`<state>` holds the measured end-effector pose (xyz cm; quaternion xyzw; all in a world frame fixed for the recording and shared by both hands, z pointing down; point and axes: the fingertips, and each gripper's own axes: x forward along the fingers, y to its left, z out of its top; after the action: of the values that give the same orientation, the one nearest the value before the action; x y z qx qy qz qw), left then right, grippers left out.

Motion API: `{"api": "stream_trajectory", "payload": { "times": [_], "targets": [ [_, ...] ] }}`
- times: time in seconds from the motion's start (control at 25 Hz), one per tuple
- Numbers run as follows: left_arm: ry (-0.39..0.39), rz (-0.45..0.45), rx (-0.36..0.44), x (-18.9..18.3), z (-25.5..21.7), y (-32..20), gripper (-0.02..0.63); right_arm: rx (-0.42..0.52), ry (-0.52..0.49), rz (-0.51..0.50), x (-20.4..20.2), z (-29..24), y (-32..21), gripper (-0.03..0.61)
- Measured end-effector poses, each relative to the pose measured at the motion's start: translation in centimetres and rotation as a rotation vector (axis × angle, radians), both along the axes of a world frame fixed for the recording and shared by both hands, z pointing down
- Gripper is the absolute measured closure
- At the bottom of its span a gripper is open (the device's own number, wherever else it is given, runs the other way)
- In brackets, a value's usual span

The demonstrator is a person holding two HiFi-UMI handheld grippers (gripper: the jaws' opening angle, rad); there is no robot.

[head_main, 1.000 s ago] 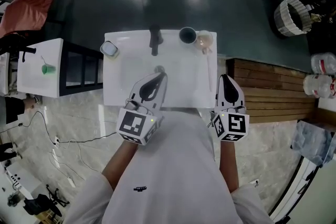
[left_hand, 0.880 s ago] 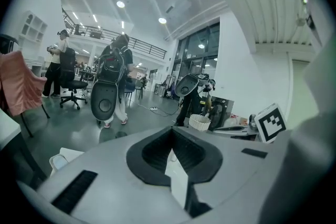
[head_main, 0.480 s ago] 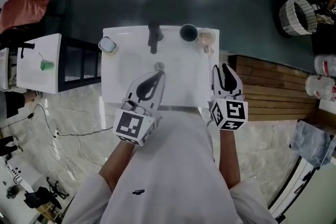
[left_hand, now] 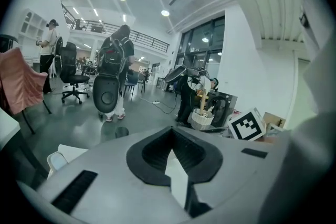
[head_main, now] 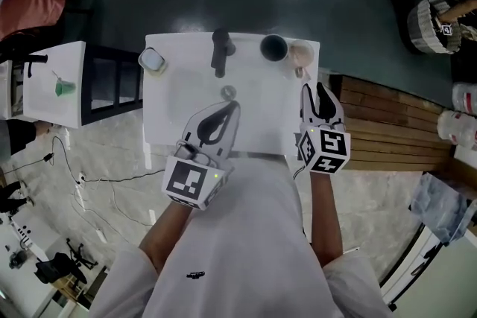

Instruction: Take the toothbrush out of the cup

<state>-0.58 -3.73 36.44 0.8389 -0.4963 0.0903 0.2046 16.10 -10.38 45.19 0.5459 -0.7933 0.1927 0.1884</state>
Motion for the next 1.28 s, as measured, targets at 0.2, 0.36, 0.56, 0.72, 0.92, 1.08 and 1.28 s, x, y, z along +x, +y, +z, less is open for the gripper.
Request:
{"api": "stream_trajectory", "payload": {
  "times": [0.2,0.36,0.56,0.72,0.92,1.08,1.28],
  "targets": [
    [-0.003,0.008,-0.029,-0.2,1.2,-0.7,0.612,-0.036,0.001,0.033,-0.2,2.1,-1.4,0.466],
    [-0.002,0.019,-0.054,0.3,1.9,-1.1,0.612,-0.074,0.000,0.046,-0.2,3.9,-2.1,0.462],
    [-0.012,0.020,-0.089,0.2,3.4,-1.5,0.612,-0.120,-0.042,0.086,0.1,5.8,-3.2,0.448],
    [-0.004,0.007,-0.100,0.4,3.7,-1.9,0.612,-0.142,-0.042,0.112,0.3,6.8,-3.9,0.448],
    [-0.001,0.005,-0.119,0.4,4.4,-2.0,0.612,-0.168,-0.038,0.134,-0.1,8.1,-4.4,0.448],
    [0.010,-0.005,-0.140,0.5,4.5,-2.1,0.612,-0.178,-0.014,0.158,0.2,8.9,-4.5,0.474],
    [0.007,-0.011,-0.148,-0.1,4.8,-1.9,0.612,-0.180,-0.020,0.176,0.2,9.1,-4.5,0.511]
  ]
}}
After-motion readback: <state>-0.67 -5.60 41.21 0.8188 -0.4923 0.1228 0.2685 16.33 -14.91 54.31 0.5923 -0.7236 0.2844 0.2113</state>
